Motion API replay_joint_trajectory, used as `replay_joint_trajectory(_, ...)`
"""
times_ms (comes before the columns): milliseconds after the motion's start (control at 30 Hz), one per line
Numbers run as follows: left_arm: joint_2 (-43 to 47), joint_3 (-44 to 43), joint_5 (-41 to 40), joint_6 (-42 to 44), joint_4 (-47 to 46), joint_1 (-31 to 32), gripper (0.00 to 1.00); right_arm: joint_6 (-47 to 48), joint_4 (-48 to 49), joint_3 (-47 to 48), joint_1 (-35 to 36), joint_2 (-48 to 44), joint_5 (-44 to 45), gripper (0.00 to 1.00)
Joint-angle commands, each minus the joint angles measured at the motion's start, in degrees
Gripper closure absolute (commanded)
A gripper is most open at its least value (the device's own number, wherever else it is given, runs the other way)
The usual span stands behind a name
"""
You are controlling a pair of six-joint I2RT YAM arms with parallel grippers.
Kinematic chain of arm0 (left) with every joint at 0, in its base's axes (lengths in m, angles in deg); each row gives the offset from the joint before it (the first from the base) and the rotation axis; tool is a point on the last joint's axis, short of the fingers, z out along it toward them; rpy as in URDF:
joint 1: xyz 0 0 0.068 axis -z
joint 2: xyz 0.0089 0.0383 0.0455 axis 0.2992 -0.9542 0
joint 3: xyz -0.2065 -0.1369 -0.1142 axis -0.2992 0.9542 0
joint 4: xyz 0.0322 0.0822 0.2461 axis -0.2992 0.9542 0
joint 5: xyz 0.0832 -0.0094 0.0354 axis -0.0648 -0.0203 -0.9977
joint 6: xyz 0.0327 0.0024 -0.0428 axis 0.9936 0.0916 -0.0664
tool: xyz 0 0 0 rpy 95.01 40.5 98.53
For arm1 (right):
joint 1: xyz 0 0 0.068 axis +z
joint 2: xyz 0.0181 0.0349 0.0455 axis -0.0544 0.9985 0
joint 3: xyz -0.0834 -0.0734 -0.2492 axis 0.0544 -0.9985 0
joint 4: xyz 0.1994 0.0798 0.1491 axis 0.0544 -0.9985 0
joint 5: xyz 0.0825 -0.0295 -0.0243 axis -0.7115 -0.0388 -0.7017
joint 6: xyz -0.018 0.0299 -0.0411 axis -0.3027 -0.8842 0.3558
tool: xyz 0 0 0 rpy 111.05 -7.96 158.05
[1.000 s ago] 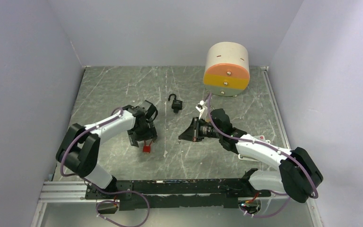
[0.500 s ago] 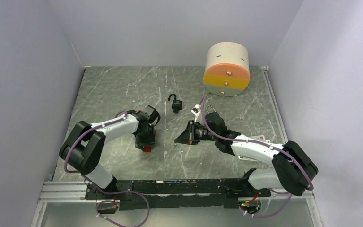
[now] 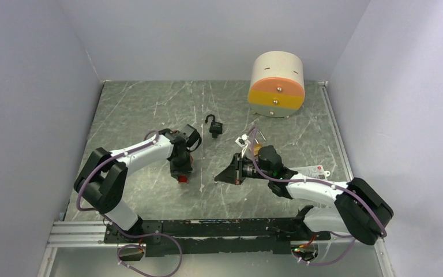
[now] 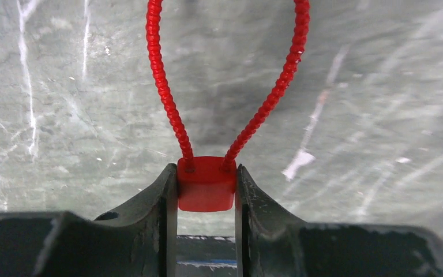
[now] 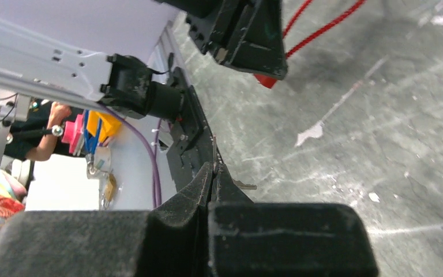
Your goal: Unlock with the key
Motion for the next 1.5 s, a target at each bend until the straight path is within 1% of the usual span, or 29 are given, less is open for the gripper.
replay_joint_trajectory(0, 0.20, -9.47, 4.63, -2.57, 8.40, -0.59, 0.98, 2.29, 9.19, -0.80, 0.36, -3.28, -5.21, 1.00)
replay_joint_trajectory(33, -0.45, -12.50, 7.63, -2.22, 10.90, -0.67, 0.98, 1.92, 9.86, -1.17, 0.37, -3.62, -6.24, 1.00)
replay_joint_trajectory(100, -1.13, -16.02, 10.76, -2.79, 16.76, -0.64, 0.98, 1.07, 10.54, -1.41, 0.36, -4.30, -8.09, 1.00)
replay_joint_trajectory(167, -0.71, -17.73, 14.68, -2.98, 20.25, -0.70, 0.97, -0.36, 11.66, -1.59, 0.33, -4.60, -10.04, 1.00)
replay_joint_trajectory(267, -0.37, -20.45, 17.36, -3.98, 23.94, -0.96, 0.97, -1.42, 11.59, -0.65, 0.37, -4.19, -13.08, 1.00)
replay_joint_trajectory(500, 0.02, -24.19, 24.60, -6.34, 26.73, -2.14, 0.98, -1.12, 8.30, 1.64, 2.45, -2.93, -12.70, 1.00)
replay_joint_trajectory(633, 1.40, -23.18, 29.26, -7.99, 27.17, -3.12, 0.97, -1.06, 7.43, 2.82, 3.61, -1.78, -11.47, 1.00)
replay_joint_trajectory(733, 2.66, -21.67, 31.25, -9.40, 26.89, -3.64, 0.98, -0.38, 6.08, 3.82, 4.58, -1.17, -10.19, 1.00)
replay_joint_trajectory(867, 3.88, -20.42, 31.52, -10.69, 26.69, -4.18, 0.98, -0.45, 4.78, 4.89, 5.43, -0.11, -8.32, 1.00)
replay_joint_trajectory(1000, 4.57, -19.07, 31.99, -12.29, 25.89, -4.28, 0.97, -0.38, 0.47, 6.51, 6.30, 0.52, -2.95, 1.00)
replay_joint_trajectory(1100, 4.05, -19.51, 31.00, -14.16, 25.85, -4.29, 0.97, -1.11, -0.94, 7.87, 6.60, 1.07, -1.17, 1.00)
replay_joint_trajectory(1300, 2.59, -22.47, 26.04, -18.29, 23.64, -4.46, 0.98, -1.85, -5.82, 12.52, 6.61, 2.98, 0.72, 1.00)
replay_joint_trajectory(1400, 3.18, -23.22, 20.28, -19.43, 20.54, -4.53, 0.98, -2.04, -9.03, 15.13, 6.61, 3.35, 0.42, 1.00)
replay_joint_trajectory(1467, 4.00, -22.91, 17.39, -20.92, 18.71, -5.08, 0.98, -1.18, -12.95, 16.62, 6.61, 2.87, 0.97, 1.00)
